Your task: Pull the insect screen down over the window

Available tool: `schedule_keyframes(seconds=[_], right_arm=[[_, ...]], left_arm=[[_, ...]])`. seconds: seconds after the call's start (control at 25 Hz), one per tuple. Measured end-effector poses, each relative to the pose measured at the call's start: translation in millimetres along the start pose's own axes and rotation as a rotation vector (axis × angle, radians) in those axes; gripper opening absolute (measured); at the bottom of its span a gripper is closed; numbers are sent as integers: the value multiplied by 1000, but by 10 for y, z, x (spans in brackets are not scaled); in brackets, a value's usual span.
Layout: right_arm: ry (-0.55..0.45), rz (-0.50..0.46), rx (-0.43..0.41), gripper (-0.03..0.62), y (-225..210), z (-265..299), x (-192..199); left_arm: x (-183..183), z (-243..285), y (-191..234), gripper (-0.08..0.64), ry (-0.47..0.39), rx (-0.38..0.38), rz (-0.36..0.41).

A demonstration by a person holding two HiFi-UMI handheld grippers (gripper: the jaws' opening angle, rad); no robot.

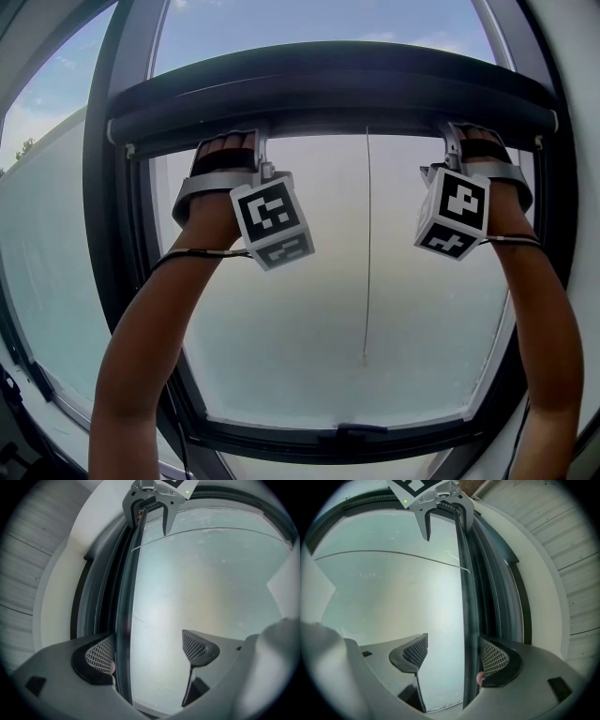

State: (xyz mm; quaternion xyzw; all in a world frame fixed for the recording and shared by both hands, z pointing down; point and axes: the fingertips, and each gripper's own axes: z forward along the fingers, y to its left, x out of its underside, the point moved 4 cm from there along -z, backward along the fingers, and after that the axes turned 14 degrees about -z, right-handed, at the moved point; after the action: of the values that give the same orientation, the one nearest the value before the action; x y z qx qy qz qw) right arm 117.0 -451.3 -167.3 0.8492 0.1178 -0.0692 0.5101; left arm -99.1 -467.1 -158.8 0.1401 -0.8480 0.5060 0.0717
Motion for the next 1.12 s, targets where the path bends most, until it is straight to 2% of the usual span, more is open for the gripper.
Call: schedule_keyframes(seconds=[0.32, 0.68, 0.88, 1.12], right_arm=[[-13, 11, -28, 319, 76, -77, -21], [-8, 4, -85, 319, 363, -240, -85], [16, -3, -107, 319, 559, -350, -154], [28, -48, -153, 319, 887, -529, -214]], left_arm=[[16, -87, -77, 431, 6, 48, 7], [117, -234, -345, 431, 0, 42, 47], [196, -368, -527, 431, 5, 84, 52], [253, -591, -857, 431, 2, 200, 2]])
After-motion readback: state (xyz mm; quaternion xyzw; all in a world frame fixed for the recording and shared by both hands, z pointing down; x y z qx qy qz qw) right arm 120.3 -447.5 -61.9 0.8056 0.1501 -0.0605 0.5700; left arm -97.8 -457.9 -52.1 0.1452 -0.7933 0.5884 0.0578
